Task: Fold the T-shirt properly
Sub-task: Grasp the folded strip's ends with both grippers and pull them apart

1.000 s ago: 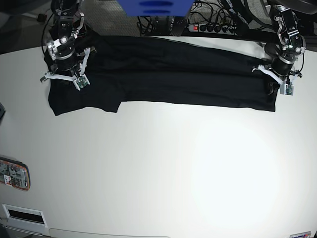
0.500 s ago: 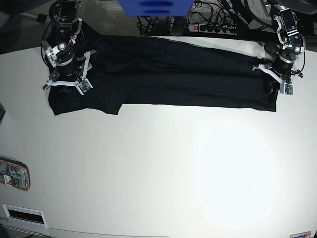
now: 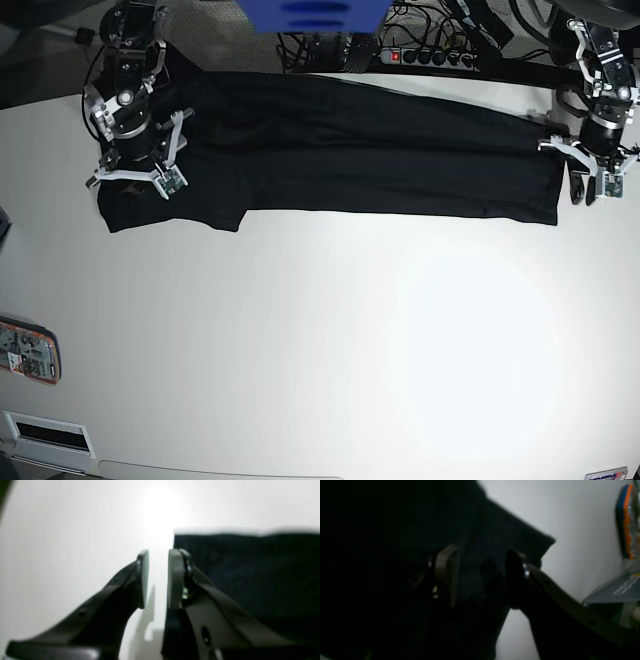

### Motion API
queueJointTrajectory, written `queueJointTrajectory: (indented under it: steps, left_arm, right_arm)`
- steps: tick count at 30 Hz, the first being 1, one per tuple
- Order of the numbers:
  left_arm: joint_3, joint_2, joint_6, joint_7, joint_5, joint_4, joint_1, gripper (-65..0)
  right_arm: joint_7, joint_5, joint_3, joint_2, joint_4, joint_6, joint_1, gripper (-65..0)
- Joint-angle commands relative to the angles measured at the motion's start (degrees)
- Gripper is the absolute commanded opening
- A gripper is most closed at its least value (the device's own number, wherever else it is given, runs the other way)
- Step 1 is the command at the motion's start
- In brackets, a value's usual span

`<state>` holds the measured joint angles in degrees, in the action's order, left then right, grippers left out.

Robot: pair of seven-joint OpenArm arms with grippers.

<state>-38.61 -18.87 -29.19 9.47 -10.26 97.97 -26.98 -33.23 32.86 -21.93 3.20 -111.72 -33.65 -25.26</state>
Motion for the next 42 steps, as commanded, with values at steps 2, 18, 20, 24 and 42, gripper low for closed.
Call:
queueJointTrajectory:
  steps: [2,18,20,24,42]
  left_arm:
    - [-0.7,2.9,0.0,-1.4,-0.5,4.0,0.1,-51.5]
    - [9.6,8.0,0.0,-1.3,-0.3,-14.7,5.0,-51.5]
    - [9.6,7.9,0.0,-1.3,-0.3,-15.8,5.0,-51.5]
    - [10.1,4.4,0.0,-1.3,-0.4,-18.4,5.1,-51.5]
    - [16.9,-8.2,-0.2,-1.9,-0.3,-46.7,26.9,-51.5]
  right_arm:
    - [2.8,-0.4,-0.3,-1.6,-1.2,0.3,0.0,-36.5]
    - [2.9,-8.6,-6.2,-2.6,7.1,0.3,4.9,-36.5]
    - [2.9,-8.5,-6.2,-2.5,11.6,0.3,7.1,-36.5]
    - [2.9,-8.5,-6.0,-2.6,18.6,0.3,7.6,-36.5]
    - [3.0,-8.4,1.8,-2.6,36.9,2.7,27.0,-36.6]
